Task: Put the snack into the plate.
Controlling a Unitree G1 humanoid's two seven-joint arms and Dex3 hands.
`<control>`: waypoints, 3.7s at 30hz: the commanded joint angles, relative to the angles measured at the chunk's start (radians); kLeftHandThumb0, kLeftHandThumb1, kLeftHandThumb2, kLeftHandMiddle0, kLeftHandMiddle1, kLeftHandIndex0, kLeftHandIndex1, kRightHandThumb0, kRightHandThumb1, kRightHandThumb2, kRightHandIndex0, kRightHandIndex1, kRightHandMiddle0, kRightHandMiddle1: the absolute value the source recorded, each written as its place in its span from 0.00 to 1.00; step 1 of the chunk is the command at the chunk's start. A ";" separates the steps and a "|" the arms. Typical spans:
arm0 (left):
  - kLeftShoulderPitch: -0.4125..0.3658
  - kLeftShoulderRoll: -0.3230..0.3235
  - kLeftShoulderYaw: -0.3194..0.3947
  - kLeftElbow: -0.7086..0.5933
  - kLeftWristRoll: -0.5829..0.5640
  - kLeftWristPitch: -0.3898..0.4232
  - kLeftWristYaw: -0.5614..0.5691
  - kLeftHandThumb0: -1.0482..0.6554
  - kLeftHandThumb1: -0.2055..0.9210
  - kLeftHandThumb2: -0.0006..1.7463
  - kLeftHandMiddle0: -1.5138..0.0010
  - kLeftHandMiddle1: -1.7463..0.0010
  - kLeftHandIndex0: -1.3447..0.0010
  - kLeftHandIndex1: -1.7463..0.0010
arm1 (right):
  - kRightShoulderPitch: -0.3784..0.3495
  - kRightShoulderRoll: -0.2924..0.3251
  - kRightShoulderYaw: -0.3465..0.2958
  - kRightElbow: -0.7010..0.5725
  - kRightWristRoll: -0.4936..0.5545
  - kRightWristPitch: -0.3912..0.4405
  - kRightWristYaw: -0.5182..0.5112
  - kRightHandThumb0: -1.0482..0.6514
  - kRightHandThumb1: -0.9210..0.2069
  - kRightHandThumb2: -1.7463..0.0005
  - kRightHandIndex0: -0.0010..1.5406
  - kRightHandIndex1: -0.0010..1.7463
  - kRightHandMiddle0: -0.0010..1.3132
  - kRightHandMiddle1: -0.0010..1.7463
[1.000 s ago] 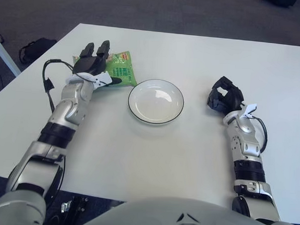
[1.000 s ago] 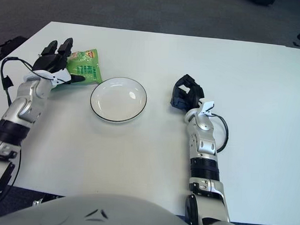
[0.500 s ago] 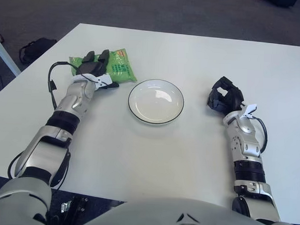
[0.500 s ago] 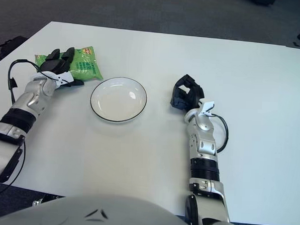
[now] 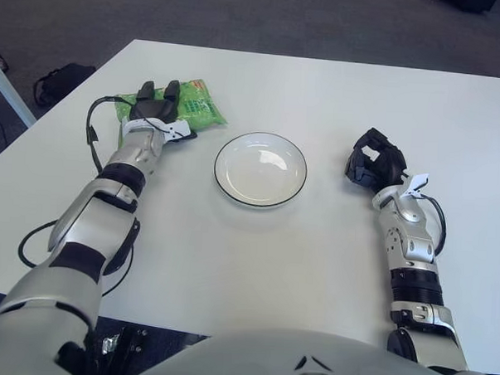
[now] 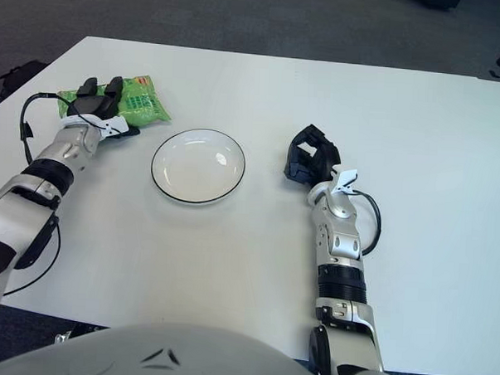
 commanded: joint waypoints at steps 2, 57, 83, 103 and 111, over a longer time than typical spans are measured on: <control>0.018 -0.006 -0.043 0.055 0.010 -0.025 -0.054 0.05 0.99 0.07 0.97 0.79 1.00 0.80 | 0.086 0.019 0.001 0.021 0.003 0.019 -0.005 0.34 0.52 0.26 0.62 1.00 0.46 1.00; 0.148 0.058 0.112 -0.556 -0.080 -0.039 0.247 0.62 0.15 0.95 0.41 0.08 0.50 0.00 | 0.072 0.000 -0.008 0.048 0.005 0.027 0.017 0.34 0.53 0.25 0.62 1.00 0.46 1.00; 0.344 0.042 0.189 -1.000 -0.239 -0.458 0.029 0.61 0.18 0.96 0.42 0.03 0.54 0.00 | 0.067 0.002 -0.001 0.055 0.001 0.018 0.014 0.34 0.52 0.26 0.63 1.00 0.46 1.00; 0.378 -0.086 0.159 -1.029 -0.309 -0.599 -0.169 0.61 0.19 0.94 0.43 0.04 0.55 0.00 | 0.073 0.000 0.003 0.049 0.004 0.019 0.021 0.34 0.53 0.25 0.63 1.00 0.46 1.00; 0.434 -0.111 0.145 -0.984 -0.270 -0.632 -0.161 0.61 0.20 0.94 0.44 0.04 0.56 0.00 | 0.074 0.002 0.006 0.044 0.000 0.022 0.017 0.34 0.53 0.25 0.62 1.00 0.46 1.00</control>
